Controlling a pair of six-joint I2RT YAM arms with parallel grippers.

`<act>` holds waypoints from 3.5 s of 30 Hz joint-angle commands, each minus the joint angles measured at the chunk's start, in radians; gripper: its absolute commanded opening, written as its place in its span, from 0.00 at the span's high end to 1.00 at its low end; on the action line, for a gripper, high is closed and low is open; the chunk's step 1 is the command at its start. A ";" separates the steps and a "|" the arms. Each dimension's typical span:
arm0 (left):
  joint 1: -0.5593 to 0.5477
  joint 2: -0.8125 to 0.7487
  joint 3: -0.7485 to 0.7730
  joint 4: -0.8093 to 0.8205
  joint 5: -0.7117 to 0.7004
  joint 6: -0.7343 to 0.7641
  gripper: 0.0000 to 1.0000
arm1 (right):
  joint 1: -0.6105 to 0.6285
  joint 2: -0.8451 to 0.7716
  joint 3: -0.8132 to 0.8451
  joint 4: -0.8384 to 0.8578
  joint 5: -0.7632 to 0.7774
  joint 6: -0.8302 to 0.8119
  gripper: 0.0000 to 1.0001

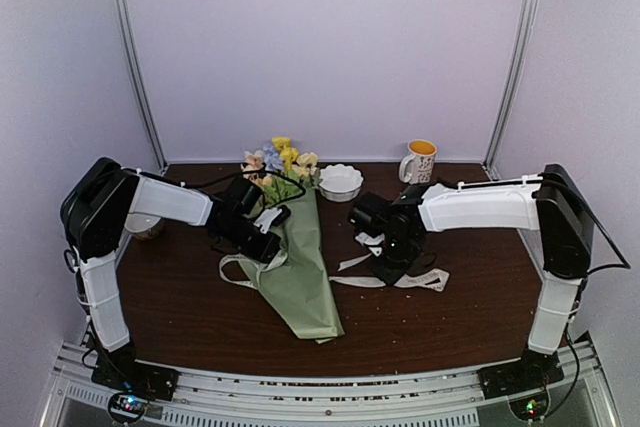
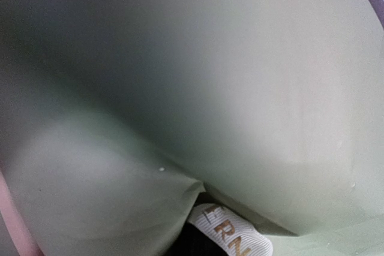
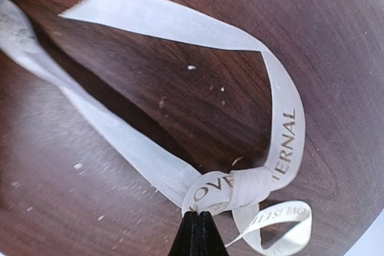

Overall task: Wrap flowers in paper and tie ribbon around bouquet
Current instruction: Pick up the right side of the ribbon from the center of the board, then cross the ribbon with the folded bouquet.

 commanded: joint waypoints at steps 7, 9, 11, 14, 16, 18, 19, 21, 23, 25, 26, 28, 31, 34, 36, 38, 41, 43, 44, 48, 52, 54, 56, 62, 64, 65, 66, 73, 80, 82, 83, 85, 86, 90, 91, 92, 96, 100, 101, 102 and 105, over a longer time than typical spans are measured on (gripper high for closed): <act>0.026 0.094 -0.040 -0.106 -0.141 0.022 1.00 | -0.048 -0.467 0.025 0.121 -0.433 -0.125 1.00; 0.026 0.095 -0.042 -0.106 -0.144 0.022 1.00 | -0.116 -0.585 -0.038 0.264 -0.553 -0.086 1.00; 0.026 0.094 -0.042 -0.106 -0.143 0.022 1.00 | -0.202 -0.702 -0.153 0.434 -0.662 0.011 1.00; 0.026 0.094 -0.041 -0.106 -0.143 0.022 1.00 | -0.328 -0.853 -0.293 0.639 -0.708 0.138 1.00; 0.028 0.095 -0.041 -0.106 -0.143 0.022 1.00 | -0.377 -0.908 -0.352 0.697 -0.667 0.193 1.00; 0.029 0.094 -0.040 -0.107 -0.143 0.022 1.00 | -0.418 -0.940 -0.381 0.703 -0.593 0.229 1.00; 0.029 0.094 -0.039 -0.108 -0.143 0.023 1.00 | -0.434 -0.949 -0.388 0.693 -0.552 0.241 1.00; 0.029 0.093 -0.035 -0.112 -0.143 0.023 1.00 | -0.463 -0.953 -0.400 0.685 -0.515 0.252 1.00; 0.029 0.082 -0.030 -0.121 -0.146 0.022 1.00 | -0.467 -0.936 -0.389 0.689 -0.521 0.249 1.00; 0.029 0.051 -0.027 -0.131 -0.155 0.022 1.00 | -0.465 -0.894 -0.362 0.710 -0.574 0.254 1.00; 0.028 0.029 -0.025 -0.136 -0.160 0.022 1.00 | -0.463 -0.864 -0.335 0.726 -0.596 0.261 1.00; 0.029 -0.016 -0.015 -0.148 -0.167 0.023 1.00 | -0.432 -0.793 -0.266 0.732 -0.601 0.257 1.00; 0.038 -0.054 0.016 -0.158 -0.156 0.028 1.00 | -0.327 -0.649 -0.116 0.739 -0.579 0.226 1.00; 0.066 -0.051 0.041 -0.152 -0.115 0.016 1.00 | -0.189 -0.434 0.065 0.767 -0.631 0.208 1.00; 0.085 -0.052 0.037 -0.130 -0.081 0.000 1.00 | -0.114 -0.293 0.188 0.751 -0.675 0.211 1.00; 0.099 -0.055 0.027 -0.109 -0.047 -0.017 1.00 | -0.052 -0.189 0.252 0.771 -0.697 0.233 1.00; 0.107 -0.076 0.003 -0.059 0.002 -0.031 1.00 | 0.011 -0.073 0.294 0.803 -0.710 0.261 1.00; 0.109 -0.089 -0.015 -0.022 0.030 -0.043 1.00 | 0.037 -0.007 0.320 0.790 -0.693 0.267 1.00; 0.108 -0.094 -0.022 -0.007 0.044 -0.050 1.00 | 0.042 0.028 0.338 0.778 -0.689 0.273 1.00; 0.114 -0.127 -0.050 0.051 0.086 -0.076 1.00 | 0.041 0.182 0.452 0.658 -0.646 0.303 1.00; 0.123 -0.208 -0.100 0.115 0.107 -0.102 1.00 | 0.026 0.332 0.589 0.535 -0.641 0.331 1.00; 0.124 -0.238 -0.109 0.102 0.095 -0.103 1.00 | 0.003 0.376 0.601 0.567 -0.687 0.403 1.00; 0.126 -0.271 -0.130 0.088 0.075 -0.107 1.00 | -0.021 0.403 0.598 0.613 -0.702 0.471 1.00; 0.128 -0.369 -0.180 0.075 0.042 -0.114 1.00 | -0.049 0.488 0.665 0.622 -0.683 0.518 1.00; 0.128 -0.399 -0.187 0.067 0.045 -0.100 1.00 | -0.048 0.530 0.715 0.605 -0.713 0.532 1.00; 0.128 -0.416 -0.190 0.062 0.048 -0.088 1.00 | -0.048 0.544 0.719 0.609 -0.728 0.540 1.00; 0.127 -0.432 -0.193 0.058 0.050 -0.076 1.00 | -0.047 0.555 0.720 0.620 -0.739 0.548 1.00; 0.094 -0.571 -0.168 0.051 0.087 0.015 1.00 | -0.039 0.579 0.712 0.688 -0.766 0.600 1.00; 0.050 -0.547 -0.073 0.093 0.143 0.085 1.00 | -0.029 0.558 0.661 0.793 -0.850 0.668 1.00; 0.051 -0.509 -0.059 0.098 0.129 0.088 1.00 | -0.030 0.509 0.605 0.881 -0.862 0.712 0.94; 0.051 -0.485 -0.049 0.091 0.123 0.088 1.00 | -0.031 0.481 0.578 0.901 -0.852 0.716 0.89; 0.053 -0.444 -0.042 0.090 0.113 0.080 1.00 | -0.034 0.425 0.523 0.930 -0.820 0.720 0.83; 0.055 -0.428 -0.045 0.094 0.097 0.067 1.00 | -0.037 0.401 0.495 0.951 -0.809 0.732 0.82; 0.089 -0.383 -0.079 0.147 0.078 -0.009 1.00 | -0.043 0.335 0.391 1.017 -0.784 0.765 0.78; 0.095 -0.379 -0.090 0.169 0.077 -0.020 1.00 | -0.043 0.323 0.370 1.031 -0.779 0.771 0.77; 0.096 -0.374 -0.099 0.181 0.070 -0.022 1.00 | -0.043 0.310 0.345 1.052 -0.774 0.779 0.76; 0.095 -0.342 -0.095 0.184 0.075 -0.023 1.00 | -0.046 0.272 0.274 1.114 -0.762 0.803 0.73; 0.096 -0.331 -0.097 0.187 0.072 -0.017 1.00 | -0.051 0.244 0.243 1.110 -0.737 0.780 0.67; 0.096 -0.327 -0.094 0.187 0.074 -0.014 1.00 | -0.052 0.248 0.250 1.101 -0.743 0.769 0.65; 0.096 -0.322 -0.091 0.186 0.078 -0.012 1.00 | -0.053 0.257 0.260 1.095 -0.751 0.765 0.63; 0.096 -0.303 -0.080 0.186 0.097 -0.011 1.00 | -0.055 0.279 0.284 1.087 -0.772 0.755 0.59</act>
